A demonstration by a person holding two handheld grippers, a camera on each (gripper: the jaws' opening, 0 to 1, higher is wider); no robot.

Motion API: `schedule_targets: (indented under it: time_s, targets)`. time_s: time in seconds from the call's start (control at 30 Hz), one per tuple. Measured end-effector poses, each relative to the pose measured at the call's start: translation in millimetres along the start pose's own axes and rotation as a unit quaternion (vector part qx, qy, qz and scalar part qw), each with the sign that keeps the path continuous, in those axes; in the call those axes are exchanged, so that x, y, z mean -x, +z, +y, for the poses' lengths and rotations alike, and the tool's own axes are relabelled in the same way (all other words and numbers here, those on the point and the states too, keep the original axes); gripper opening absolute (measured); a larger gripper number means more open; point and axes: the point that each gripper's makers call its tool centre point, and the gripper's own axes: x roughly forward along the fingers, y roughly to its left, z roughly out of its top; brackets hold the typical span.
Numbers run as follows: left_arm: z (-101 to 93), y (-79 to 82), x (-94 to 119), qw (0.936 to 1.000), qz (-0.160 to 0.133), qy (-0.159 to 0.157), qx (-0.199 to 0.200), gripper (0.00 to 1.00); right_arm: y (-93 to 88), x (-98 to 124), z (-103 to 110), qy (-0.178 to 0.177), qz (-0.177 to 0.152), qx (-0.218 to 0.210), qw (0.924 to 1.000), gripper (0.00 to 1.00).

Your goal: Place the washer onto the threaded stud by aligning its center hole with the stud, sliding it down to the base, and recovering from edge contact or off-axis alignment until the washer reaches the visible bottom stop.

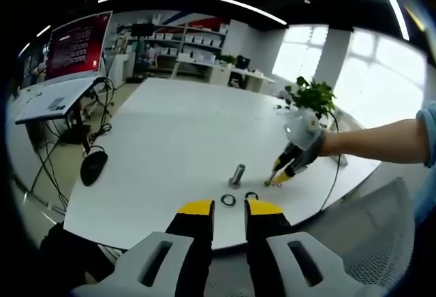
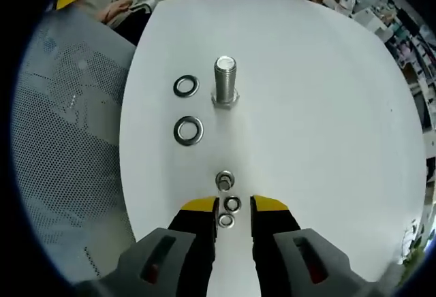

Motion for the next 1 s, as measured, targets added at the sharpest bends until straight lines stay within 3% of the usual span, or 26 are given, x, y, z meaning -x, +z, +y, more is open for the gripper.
schedule_targets:
  time_s: [0.3,1.0]
  targets:
    - [0.3,-2.9,0,0.9999,0.009,0.004,-0.005,0.15,-28.0,-7,8,0.009,0.020,-0.019,0.9996,0.19]
    - [-0.2,-0.2,1,1.0000,0.000,0.001,-0.004,0.15,-33.0,-16,7,0.011,0.020,-0.045,0.9987,0.21]
